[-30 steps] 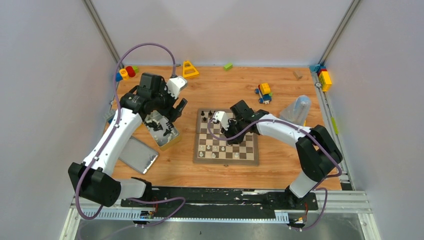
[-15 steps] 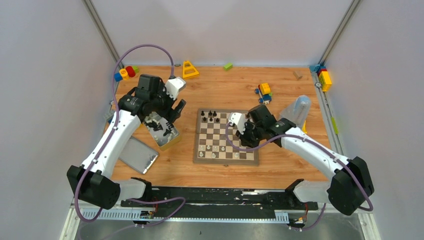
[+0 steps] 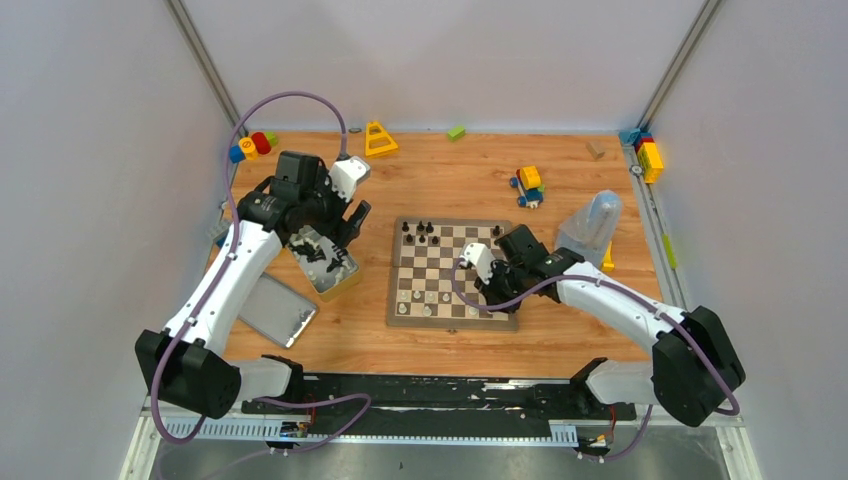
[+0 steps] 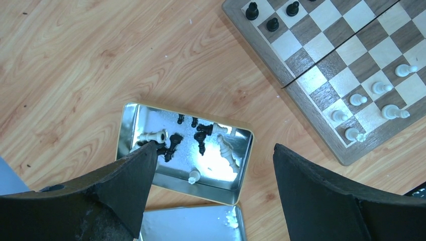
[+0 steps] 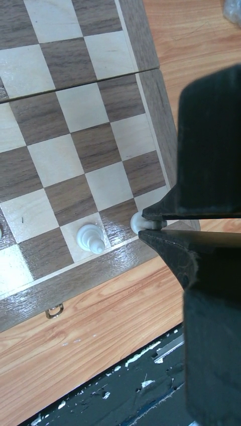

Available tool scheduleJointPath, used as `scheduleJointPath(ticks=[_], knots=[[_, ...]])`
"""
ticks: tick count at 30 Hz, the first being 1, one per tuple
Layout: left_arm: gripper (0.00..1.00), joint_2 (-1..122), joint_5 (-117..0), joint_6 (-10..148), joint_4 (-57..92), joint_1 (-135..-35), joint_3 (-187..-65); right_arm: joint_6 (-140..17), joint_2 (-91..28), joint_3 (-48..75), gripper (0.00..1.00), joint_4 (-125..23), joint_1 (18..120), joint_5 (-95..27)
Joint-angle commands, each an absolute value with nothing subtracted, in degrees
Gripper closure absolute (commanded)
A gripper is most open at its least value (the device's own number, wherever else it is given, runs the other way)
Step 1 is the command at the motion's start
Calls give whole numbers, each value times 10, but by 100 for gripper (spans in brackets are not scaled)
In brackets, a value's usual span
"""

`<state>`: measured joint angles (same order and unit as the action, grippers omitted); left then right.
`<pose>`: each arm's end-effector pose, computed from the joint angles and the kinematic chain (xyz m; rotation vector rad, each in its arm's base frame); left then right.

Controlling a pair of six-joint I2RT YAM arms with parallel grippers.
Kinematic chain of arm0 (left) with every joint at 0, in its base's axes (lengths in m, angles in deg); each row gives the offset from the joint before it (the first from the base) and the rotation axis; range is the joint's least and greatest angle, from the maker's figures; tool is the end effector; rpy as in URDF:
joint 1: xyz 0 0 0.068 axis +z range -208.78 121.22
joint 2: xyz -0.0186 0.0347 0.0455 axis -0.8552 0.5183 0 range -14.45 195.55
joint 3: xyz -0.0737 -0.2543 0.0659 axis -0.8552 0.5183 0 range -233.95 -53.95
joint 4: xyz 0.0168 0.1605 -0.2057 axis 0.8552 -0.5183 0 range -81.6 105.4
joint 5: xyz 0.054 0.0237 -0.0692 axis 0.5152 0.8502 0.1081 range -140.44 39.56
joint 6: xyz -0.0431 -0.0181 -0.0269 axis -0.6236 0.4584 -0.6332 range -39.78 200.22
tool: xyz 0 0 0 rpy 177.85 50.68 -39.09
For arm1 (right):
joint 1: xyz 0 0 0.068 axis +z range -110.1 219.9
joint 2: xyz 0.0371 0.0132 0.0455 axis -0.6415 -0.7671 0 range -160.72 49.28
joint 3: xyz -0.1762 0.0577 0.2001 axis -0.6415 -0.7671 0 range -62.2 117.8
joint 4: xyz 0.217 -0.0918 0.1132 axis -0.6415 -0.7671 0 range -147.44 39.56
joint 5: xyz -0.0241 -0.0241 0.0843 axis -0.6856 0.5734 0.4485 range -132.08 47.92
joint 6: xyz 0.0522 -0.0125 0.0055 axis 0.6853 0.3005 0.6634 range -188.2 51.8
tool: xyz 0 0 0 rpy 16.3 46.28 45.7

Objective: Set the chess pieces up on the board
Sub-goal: Place the chess piece on the chessboard.

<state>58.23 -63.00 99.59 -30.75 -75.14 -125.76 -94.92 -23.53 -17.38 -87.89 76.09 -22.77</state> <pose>0.2487 -0.0810 0.3422 0.8271 2.2304 -0.2368 0.1797 0.1460 0.2058 -1.4939 2.2506 0.5059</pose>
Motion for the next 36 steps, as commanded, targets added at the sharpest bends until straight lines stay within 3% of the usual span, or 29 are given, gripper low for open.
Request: scheduleJointPath(ticks=[1,31,34,36], knots=[[7,565,-637,986,-285,-746,-1258,-938,-249,-175,97,-839,764,-212],[7,559,-644,989,-285,-743,-1250,-933,-274,-179,92,-823,797,-253],[7,557,-641,992,-285,-743,-1247,-933,-274,-180,87,-825,797,-249],[6,555,-637,993,-284,-742,-1244,-931,-273,-180,76,-827,797,-248]])
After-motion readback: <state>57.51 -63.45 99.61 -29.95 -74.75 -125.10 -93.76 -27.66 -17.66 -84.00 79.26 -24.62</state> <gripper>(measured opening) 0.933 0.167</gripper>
